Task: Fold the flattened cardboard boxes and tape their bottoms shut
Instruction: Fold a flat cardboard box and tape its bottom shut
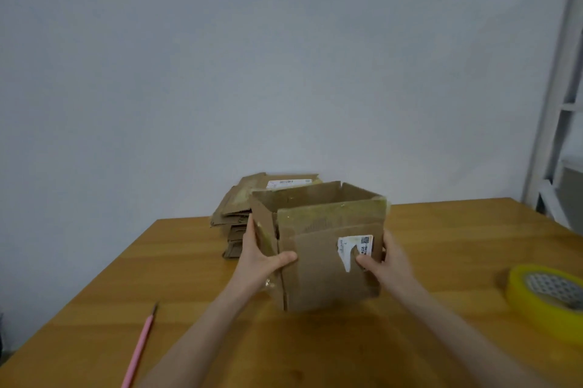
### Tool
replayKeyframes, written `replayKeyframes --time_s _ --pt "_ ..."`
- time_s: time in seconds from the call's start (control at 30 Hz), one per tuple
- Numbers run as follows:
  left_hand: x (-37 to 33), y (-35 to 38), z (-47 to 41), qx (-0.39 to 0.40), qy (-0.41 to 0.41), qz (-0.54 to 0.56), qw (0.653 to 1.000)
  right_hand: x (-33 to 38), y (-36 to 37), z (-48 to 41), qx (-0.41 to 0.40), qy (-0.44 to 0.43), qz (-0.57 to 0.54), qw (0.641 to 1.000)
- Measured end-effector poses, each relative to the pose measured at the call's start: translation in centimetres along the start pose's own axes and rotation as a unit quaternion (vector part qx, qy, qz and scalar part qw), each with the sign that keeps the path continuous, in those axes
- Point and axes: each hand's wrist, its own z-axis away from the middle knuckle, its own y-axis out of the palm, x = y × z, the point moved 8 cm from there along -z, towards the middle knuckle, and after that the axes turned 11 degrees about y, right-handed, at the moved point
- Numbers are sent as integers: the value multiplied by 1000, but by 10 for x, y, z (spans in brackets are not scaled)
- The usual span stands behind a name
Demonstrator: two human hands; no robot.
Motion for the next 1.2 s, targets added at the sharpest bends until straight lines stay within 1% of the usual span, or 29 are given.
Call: replayKeyframes --time_s 0.17,0.23,0.3,0.33,0.4,0.47,0.53,0.7,0.83,0.9,0.97,1.03,1.1,1.2 --pt "20 1 1 65 -4 3 998 -21 22 4 15 -18 67 997" --pt "20 -2 -2 78 5 9 997 -19 24 4 30 -43 89 995" --pt "19 -7 -3 82 19 11 996 -9 18 2 45 -90 78 992" --pt "16 -10 -1 74 33 14 997 -2 13 1 49 -114 63 990" --pt "10 -17 3 28 67 16 997 10 6 -2 70 -147 43 986" --pt "6 -18 8 -4 97 15 995 18 7 -4 90 -173 47 980" --pt "4 -10 10 -2 114 12 993 19 10 -3 95 -191 62 975" --pt "1 -7 4 -3 126 -14 992 16 21 -5 87 -226 128 962" --pt "2 -10 -4 14 107 -24 994 22 23 -12 90 -209 154 962" --pt "5 -14 -5 14 99 -23 995 23 24 -13 104 -189 166 962" --pt "8 -17 -3 13 94 -10 995 25 25 -11 120 -166 141 968" --pt "12 -19 -2 4 81 17 997 26 23 -10 118 -149 115 975" --pt "12 -20 -4 -15 75 32 997 27 23 -9 111 -128 113 979" --pt "7 -21 -8 -36 76 -5 996 27 22 -10 97 -111 121 982"
